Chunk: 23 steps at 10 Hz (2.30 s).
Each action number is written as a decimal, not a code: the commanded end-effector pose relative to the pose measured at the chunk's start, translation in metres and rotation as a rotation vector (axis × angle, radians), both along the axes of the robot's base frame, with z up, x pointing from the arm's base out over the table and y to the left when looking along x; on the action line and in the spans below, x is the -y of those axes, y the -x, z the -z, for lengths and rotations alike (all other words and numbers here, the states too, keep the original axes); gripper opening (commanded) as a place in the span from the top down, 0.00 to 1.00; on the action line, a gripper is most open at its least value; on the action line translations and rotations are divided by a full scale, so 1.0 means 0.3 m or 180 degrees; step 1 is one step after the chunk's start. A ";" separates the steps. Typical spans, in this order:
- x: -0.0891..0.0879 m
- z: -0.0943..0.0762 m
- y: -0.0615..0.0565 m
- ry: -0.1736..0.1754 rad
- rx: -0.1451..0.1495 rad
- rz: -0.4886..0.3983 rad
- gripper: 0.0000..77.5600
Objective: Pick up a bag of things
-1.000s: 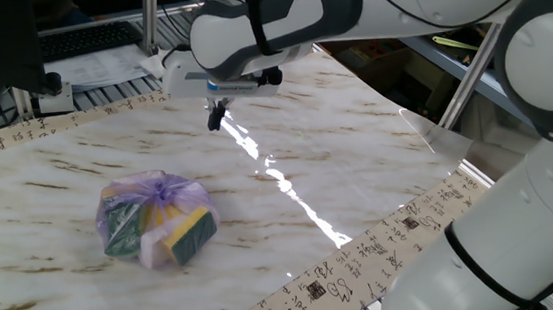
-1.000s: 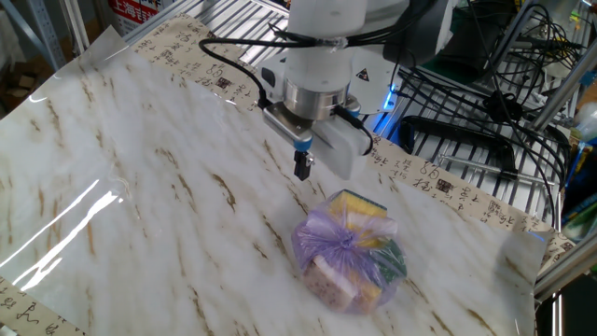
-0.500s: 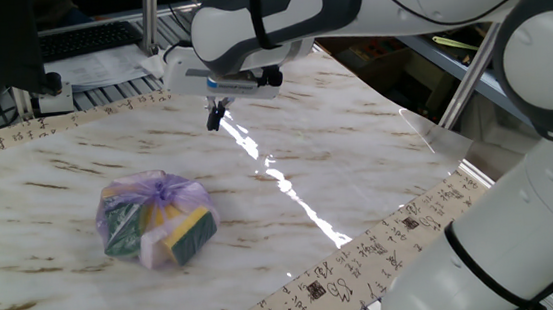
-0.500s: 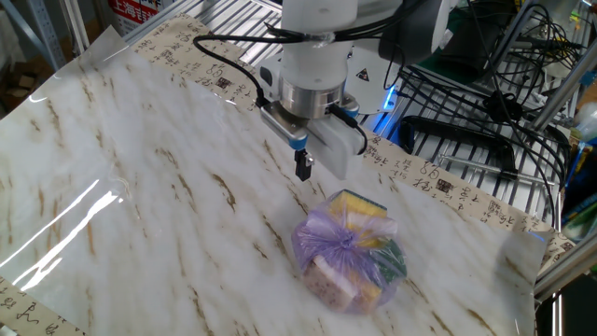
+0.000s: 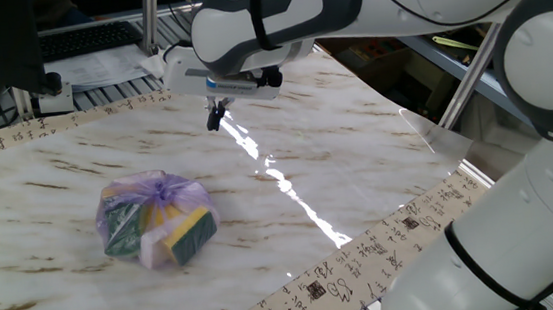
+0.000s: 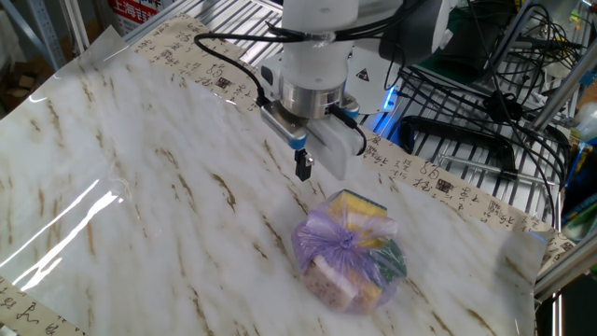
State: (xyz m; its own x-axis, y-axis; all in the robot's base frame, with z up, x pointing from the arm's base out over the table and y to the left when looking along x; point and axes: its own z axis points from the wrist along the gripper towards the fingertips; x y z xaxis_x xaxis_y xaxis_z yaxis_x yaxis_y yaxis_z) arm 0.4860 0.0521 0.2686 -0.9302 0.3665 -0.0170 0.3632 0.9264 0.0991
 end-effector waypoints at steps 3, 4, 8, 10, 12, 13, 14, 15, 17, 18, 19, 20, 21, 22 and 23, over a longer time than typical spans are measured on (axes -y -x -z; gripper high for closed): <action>-0.009 0.000 -0.007 -0.0040 -0.0019 -0.0025 1.00; -0.021 0.010 -0.013 -0.0032 -0.0033 -0.0009 1.00; -0.078 0.052 -0.030 -0.0031 -0.0082 0.0039 1.00; -0.132 0.085 -0.035 -0.0004 -0.0071 0.0064 1.00; -0.189 0.115 -0.030 0.0023 -0.0066 0.0090 1.00; -0.203 0.125 -0.030 0.0017 -0.0068 0.0083 1.00; -0.227 0.143 -0.029 0.0017 -0.0066 0.0102 1.00; -0.254 0.165 -0.027 0.0016 -0.0057 0.0128 1.00; -0.280 0.184 -0.023 0.0015 -0.0059 0.0157 1.00; -0.300 0.201 -0.021 0.0019 -0.0061 0.0189 1.00; -0.306 0.213 -0.024 0.0015 -0.0062 0.0189 1.00; -0.310 0.223 -0.028 0.0010 -0.0062 0.0185 1.00; -0.319 0.240 -0.031 0.0022 -0.0061 0.0220 1.00; -0.324 0.245 -0.030 0.0020 -0.0068 0.0239 1.00; -0.328 0.248 -0.029 0.0020 -0.0071 0.0245 1.00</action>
